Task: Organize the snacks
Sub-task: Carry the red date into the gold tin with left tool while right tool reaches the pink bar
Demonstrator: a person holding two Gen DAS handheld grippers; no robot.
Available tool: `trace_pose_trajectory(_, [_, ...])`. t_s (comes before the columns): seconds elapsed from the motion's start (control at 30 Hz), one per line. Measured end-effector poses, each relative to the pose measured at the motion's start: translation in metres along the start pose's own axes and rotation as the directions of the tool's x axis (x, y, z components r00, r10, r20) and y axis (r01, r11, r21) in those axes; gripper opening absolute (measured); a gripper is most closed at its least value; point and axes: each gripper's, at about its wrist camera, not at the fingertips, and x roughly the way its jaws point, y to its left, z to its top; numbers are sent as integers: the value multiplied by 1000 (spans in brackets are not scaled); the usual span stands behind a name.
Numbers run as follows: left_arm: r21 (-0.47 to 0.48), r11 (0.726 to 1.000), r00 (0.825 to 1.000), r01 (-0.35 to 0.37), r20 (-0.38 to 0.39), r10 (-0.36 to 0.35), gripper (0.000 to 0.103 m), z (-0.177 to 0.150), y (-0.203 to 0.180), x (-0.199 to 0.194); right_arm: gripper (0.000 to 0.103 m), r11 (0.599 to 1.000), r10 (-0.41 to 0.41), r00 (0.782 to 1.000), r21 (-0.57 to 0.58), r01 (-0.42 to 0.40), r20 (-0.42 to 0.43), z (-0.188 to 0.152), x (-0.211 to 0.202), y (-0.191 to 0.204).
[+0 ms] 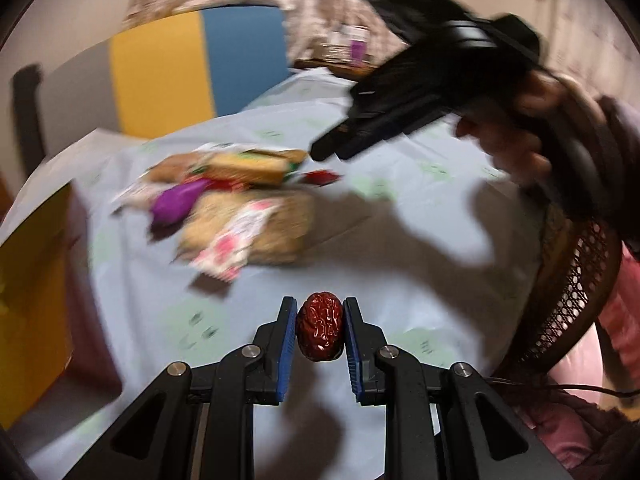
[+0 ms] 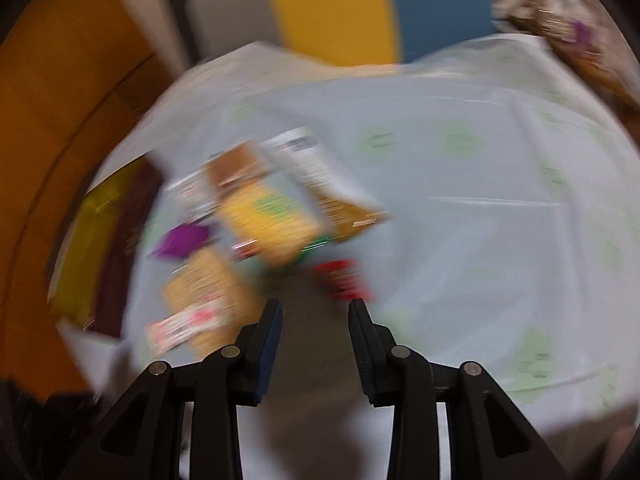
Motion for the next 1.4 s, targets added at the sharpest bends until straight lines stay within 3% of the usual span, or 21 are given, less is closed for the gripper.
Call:
trace_pose_trajectory(0.07, [-33,999,1000,-25,6,25,23,-4,10,-3,35,994,110,993,-25,-111,-52,-6,7,19])
trace_pose_trajectory(0.23, [-85,995,998,-54,17,56,23,-15,23,-9,35,979,205,974,29,-203,-101,-17,28,59])
trace_pose_trajectory(0.37, [-106,993,998,-59,27,63,23,-23,28,-14,39,980,170,982,116,-161,-78,-11,46,69])
trace_pose_trajectory(0.47, [-131,990,998,-61,24,65,23,-28,33,-13,39,986,69,994,160,-56,-80,-9,59,70])
trace_pose_trajectory(0.6, [-156,986,998,-56,18,60,23,-34,34,-13,35,992,-43,998,114,48,-48,-7,59,84])
trace_pose_trajectory(0.67, [-158,986,998,-54,33,60,23,-34,34,-18,26,994,-102,994,47,103,-35,-10,58,91])
trace_pose_trajectory(0.77, [-163,985,996,-52,62,63,23,-31,35,-29,22,993,-119,992,-24,118,-35,-16,58,96])
trace_pose_trajectory(0.97, [-229,973,987,-26,146,61,23,-13,53,-63,22,995,-94,995,-30,93,-20,-21,57,88])
trace_pose_trajectory(1.13, [-370,927,975,-53,181,128,23,10,101,-88,22,997,-68,998,-26,68,-9,-24,55,84])
trace_pose_trajectory(1.27, [-512,853,972,-98,134,193,23,25,158,-84,22,997,-62,998,-35,62,0,-23,57,86])
trace_pose_trajectory(1.4, [-624,771,977,-126,56,205,23,36,213,-65,22,997,-62,998,-44,63,5,-24,56,85])
